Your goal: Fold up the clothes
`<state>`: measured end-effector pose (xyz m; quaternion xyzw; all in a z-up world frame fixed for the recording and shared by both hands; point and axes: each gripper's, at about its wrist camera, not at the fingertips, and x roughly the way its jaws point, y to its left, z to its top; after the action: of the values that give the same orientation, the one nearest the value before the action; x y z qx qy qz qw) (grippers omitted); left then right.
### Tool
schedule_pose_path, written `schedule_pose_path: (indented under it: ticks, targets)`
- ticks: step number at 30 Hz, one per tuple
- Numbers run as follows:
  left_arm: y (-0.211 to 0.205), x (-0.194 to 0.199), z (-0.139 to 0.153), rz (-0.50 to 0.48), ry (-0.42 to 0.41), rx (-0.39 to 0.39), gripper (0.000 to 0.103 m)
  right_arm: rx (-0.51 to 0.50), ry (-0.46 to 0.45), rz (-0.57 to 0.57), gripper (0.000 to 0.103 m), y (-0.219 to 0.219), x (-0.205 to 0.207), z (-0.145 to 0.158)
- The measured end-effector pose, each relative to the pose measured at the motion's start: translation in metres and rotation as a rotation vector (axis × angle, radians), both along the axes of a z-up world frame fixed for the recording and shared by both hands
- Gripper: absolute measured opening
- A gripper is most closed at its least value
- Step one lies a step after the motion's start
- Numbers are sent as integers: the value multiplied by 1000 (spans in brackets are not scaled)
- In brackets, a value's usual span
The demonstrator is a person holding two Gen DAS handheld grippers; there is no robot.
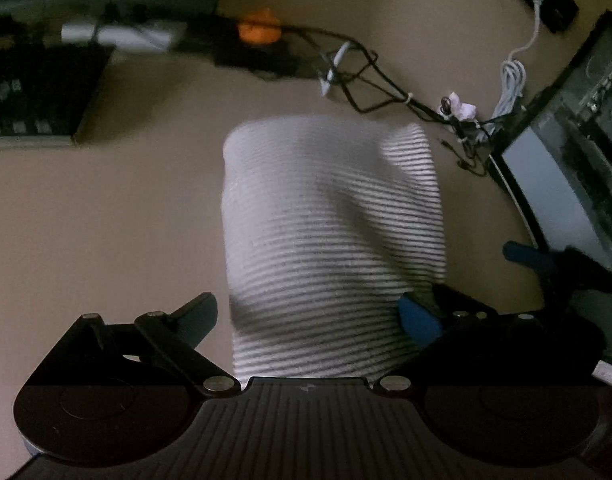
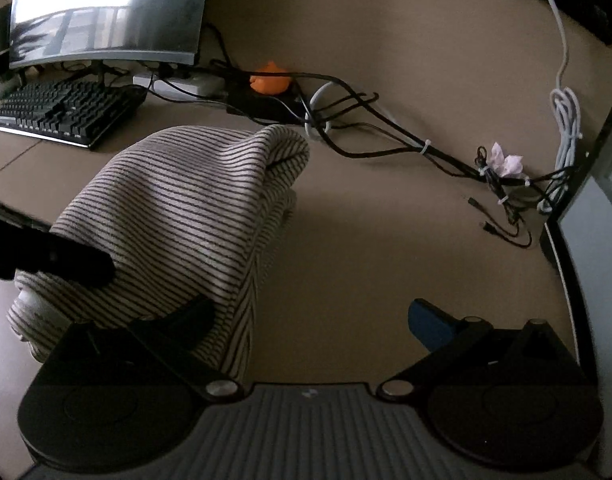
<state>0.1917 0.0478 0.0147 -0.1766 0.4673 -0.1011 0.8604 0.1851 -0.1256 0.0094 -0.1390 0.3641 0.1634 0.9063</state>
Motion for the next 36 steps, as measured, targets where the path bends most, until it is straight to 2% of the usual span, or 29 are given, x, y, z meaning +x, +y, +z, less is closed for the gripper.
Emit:
schedule_pose_path:
  ticks: [2, 7, 9, 12, 14, 16, 18, 20, 22, 23, 24, 27, 28, 31, 33, 36]
  targets:
    - [3, 3, -5, 13, 25, -32, 100, 16, 7, -4, 103, -3, 2, -1]
    - [4, 3, -7, 6, 33, -49, 100, 38, 25, -12, 103, -7, 3, -1]
    - [3, 3, -7, -4, 34, -62, 99, 77, 51, -21, 103, -12, 5, 2]
    - [3, 2, -7, -14, 32, -74, 99, 264, 128, -24, 103, -38, 13, 17]
    - [4, 1, -7, -12, 32, -82, 99, 448, 197, -56, 103, -59, 22, 25]
    - [4, 2, -6, -9, 39, -103, 99, 617, 294, -82, 103, -72, 38, 22]
    - [5, 7, 2, -8, 37, -158, 99, 694, 382, -87, 103, -66, 52, 8]
    - [5, 10, 19, -47, -12, -225, 99, 763, 456, -72, 103, -53, 58, -3]
    - [-6, 7, 37, -126, -111, -157, 99, 883, 481, -40, 103, -45, 59, -3]
    - [-12, 4, 46, -166, -163, -116, 99, 895, 471, -32, 103, -43, 60, 0]
    - [-18, 4, 49, -188, -185, -74, 99, 886, 451, -25, 103, -41, 61, 2]
    - [-29, 8, 31, -191, -115, -8, 99, 810, 392, -43, 103, -43, 65, 9]
    - [-32, 9, 22, -189, -84, 17, 99, 772, 357, -54, 103, -44, 66, 14]
    - [-42, 4, 11, -208, -73, 105, 99, 636, 201, -87, 103, -45, 67, 34]
    - [-46, 1, 11, -221, -76, 134, 99, 496, 124, -88, 103, -34, 71, 41]
    - [-47, 1, 14, -219, -80, 150, 99, 168, 39, -61, 103, -5, 73, 25]
